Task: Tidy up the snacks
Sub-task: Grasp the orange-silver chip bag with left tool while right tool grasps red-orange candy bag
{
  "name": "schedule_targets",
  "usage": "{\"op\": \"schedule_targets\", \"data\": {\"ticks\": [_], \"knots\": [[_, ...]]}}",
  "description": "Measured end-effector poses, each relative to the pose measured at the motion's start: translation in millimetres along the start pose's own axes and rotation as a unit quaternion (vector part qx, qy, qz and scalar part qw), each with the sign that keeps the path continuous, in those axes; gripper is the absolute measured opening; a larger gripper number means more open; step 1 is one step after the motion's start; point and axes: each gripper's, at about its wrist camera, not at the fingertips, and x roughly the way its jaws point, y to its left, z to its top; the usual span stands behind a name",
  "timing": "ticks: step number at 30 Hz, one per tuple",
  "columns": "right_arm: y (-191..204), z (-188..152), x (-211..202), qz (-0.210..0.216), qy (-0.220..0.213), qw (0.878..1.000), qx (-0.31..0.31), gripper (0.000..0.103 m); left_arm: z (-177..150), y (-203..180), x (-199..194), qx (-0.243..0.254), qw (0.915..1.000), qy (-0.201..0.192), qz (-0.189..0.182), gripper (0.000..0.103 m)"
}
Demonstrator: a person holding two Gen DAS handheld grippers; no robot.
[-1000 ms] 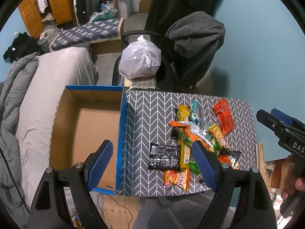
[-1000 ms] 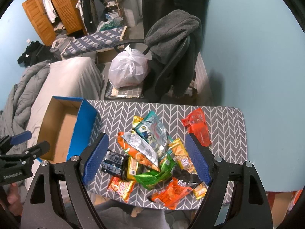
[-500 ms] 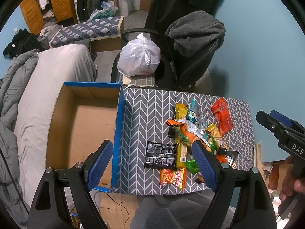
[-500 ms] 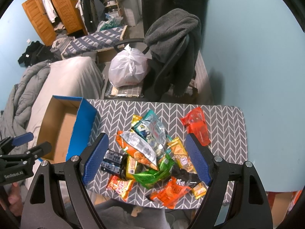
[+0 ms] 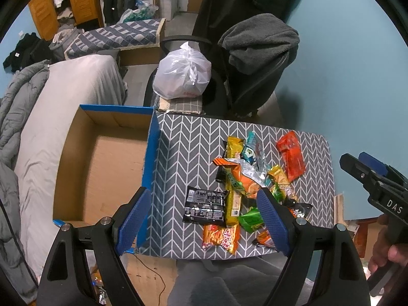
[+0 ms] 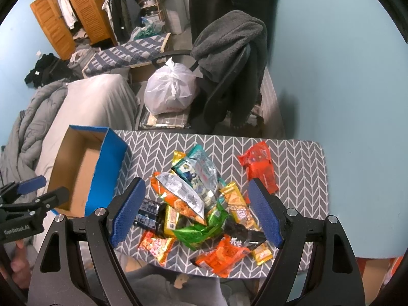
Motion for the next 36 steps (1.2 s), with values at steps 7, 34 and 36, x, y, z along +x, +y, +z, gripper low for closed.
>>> {"op": "schedule_targets", "data": {"ticks": [7,34,36], "knots": [[-16,2,0,0.0,0.008,1.0,0.002,0.081,1,-9,9,-0.014,0.9998,0.014,-0.009,0.086],[-153,21,122,0.023,0.123,0.991,-0.041,0.081,4,-54,129,-0.159,0.9814,0.104,-0.028,0.086],[-161,24,142,0.036,0.139,0.989,-0.035,0.081,4,-57,138,-0.164,0.9803,0.107,-0.023,0.086]]}}
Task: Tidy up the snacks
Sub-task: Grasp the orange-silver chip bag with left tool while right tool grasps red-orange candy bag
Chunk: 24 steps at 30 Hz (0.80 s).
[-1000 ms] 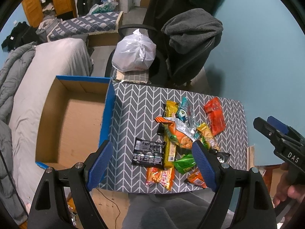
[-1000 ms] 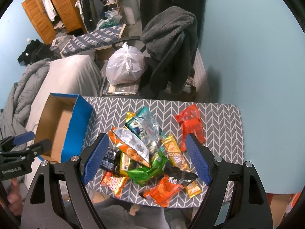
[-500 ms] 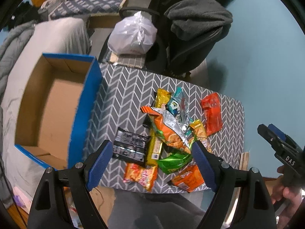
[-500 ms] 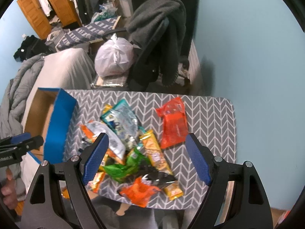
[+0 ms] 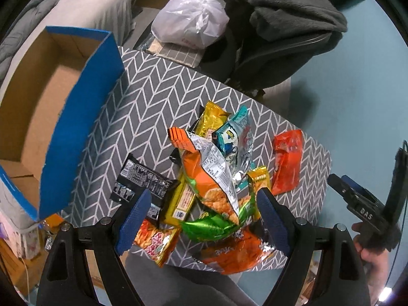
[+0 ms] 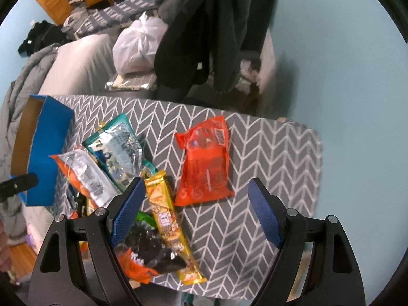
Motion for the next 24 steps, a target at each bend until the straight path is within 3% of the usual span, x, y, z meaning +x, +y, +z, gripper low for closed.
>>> {"op": "schedule_targets", "data": {"ticks": [12,24], "knots": [[-22,29,78,0.002,0.058,0.998,0.006,0.081,-4,-8,57,-0.054,0.9978,0.03,0.025,0.086],[-27,30,124,-0.013,0.086,0.996,0.013,0.081,-1,-11,105,-0.099,0.9929,0.055,0.039,0.086]]}}
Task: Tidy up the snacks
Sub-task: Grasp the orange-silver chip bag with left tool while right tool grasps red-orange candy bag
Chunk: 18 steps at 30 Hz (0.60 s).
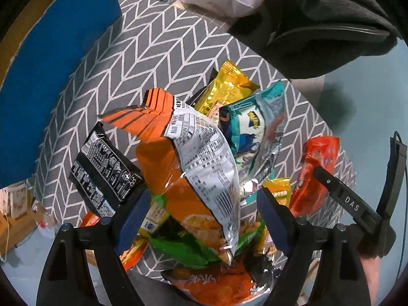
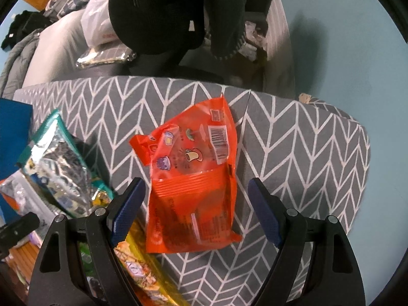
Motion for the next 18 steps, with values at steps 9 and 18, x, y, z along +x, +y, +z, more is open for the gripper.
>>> {"op": "schedule_targets", "data": {"ticks": [9,18], "knots": [[10,-6,19,-0.029,0.004,0.999,-0.013,0.081,4,7,29,-0.031,0.9993,0.018,-0.001,0.08],[23,-11,22,-0.059,-0.014,0.997,-0.044,0.075,-2,12,19,-0.001,1.0,0.008,-0.003,0.057]]}}
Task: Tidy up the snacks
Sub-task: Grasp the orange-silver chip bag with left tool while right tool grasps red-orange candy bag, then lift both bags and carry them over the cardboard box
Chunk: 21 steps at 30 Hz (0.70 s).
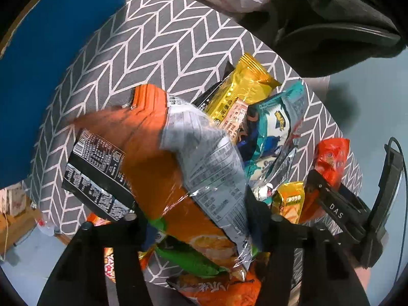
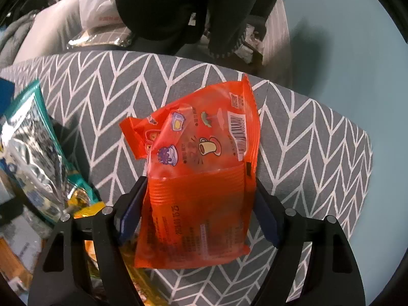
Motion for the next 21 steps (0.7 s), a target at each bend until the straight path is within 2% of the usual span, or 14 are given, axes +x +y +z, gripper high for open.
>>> {"op": "schedule_targets", "data": {"ticks": [2,4,6,10,21], "knots": [[0,-1,-2,0.001,-0.004,1.0,-0.005,0.068,-1,-3,-3,0.008,1.0,0.0,-0.005,0.053],[0,-2,-4,0.007,-0.005,1.0,-0.009,0.057,-3,-1,-10,0.018,0.9998,-0.002,-0.007,0.052],[1,-3,-6,0.013,-0.008,1.0,-0.016,0.049,-4,0,-14,0.028,0.9996,-0.003,-0.008,0.047],[1,-8,-11,0.023,-0.013,0.999,-0.02,0.045,-5,-3,-26,0.048,0.9987,-0.012,-0.012,0.047],[9,-17,-56,0.051,-0.049,0.997,-0.014,0.044,-8,-1,-65,0.105,0.9932,-0.05,-0.003,0.047]]}}
